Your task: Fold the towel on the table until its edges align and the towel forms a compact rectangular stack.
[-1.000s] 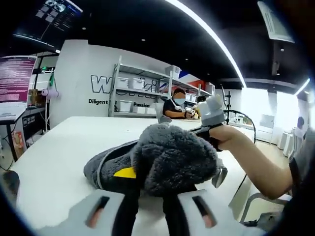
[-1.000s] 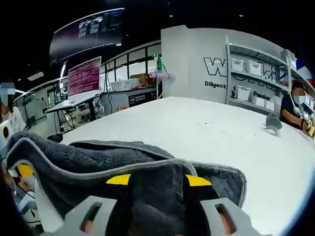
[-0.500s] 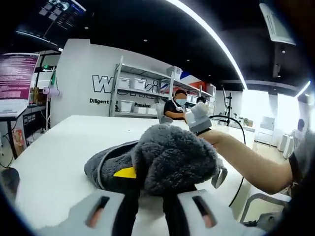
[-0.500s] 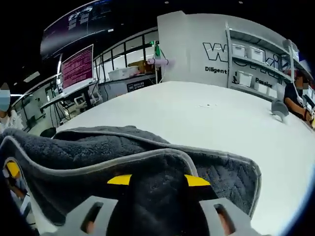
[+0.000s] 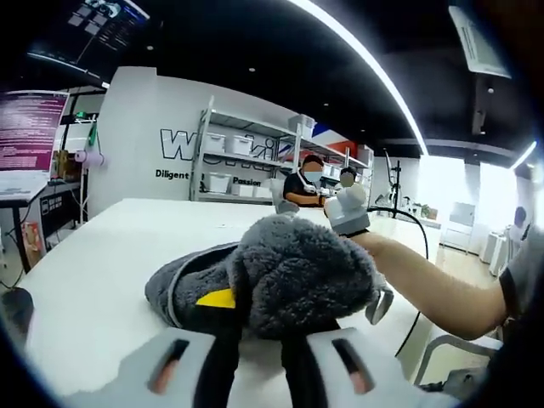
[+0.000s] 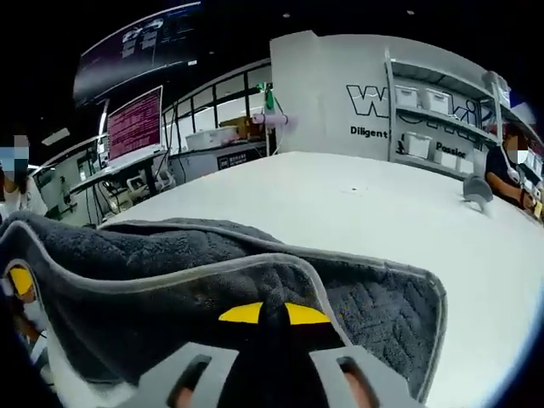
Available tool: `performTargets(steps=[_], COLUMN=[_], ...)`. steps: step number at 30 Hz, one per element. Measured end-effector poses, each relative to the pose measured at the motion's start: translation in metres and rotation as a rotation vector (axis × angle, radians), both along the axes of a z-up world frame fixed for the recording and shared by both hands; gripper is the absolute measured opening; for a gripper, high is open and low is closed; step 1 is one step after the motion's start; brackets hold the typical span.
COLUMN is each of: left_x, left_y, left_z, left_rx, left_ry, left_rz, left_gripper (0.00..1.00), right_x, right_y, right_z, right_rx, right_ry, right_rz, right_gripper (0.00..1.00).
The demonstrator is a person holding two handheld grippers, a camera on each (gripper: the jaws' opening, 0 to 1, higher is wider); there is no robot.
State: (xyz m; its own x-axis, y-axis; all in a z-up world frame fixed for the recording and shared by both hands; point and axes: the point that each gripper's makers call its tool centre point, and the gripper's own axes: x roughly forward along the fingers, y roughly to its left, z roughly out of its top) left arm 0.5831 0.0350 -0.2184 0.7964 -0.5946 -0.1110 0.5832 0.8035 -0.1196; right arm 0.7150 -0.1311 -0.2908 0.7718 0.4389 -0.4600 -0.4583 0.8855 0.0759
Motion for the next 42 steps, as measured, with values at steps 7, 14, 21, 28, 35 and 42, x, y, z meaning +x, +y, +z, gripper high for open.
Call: performTargets(steps=[7, 14, 21, 28, 35, 42], left_x=[0.000, -0.001, -0.001, -0.002, -0.003, -0.003], left_y=[0.000, 0.002, 0.001, 0.001, 0.000, -0.001], left_z=[0.000, -0.001, -0.002, -0.002, -0.002, -0.002], left_rx=[0.003, 0.005, 0.006, 0.010, 0.009, 0.011], left_ry=[0.000, 0.002, 0.002, 0.003, 0.003, 0.004], left_rz=[0.003, 0.008, 0.015, 0.015, 0.016, 0.019], left_gripper=[0.18, 0.18, 0.18, 0.18, 0.18, 0.18], right_x=[-0.007, -0.017, -0.034, -0.057, -0.078, -0.092], right_y=[-0.001, -0.003, 0.003, 0.016, 0.016, 0.018], right_z=[0.005, 0.015, 0.023, 0.035, 0.055, 0.082], right_rx=[0.025, 0.092, 0.128, 0.173, 0.231, 0.286], right_ry=[-0.030, -0.076, -0.101, -0.141, -0.197, -0.260], right_rz=[-0.005, -0.026, -0.002, 0.035, 0.044, 0.053], right_gripper=[0.05, 0.05, 0.05, 0.05, 0.05, 0.05])
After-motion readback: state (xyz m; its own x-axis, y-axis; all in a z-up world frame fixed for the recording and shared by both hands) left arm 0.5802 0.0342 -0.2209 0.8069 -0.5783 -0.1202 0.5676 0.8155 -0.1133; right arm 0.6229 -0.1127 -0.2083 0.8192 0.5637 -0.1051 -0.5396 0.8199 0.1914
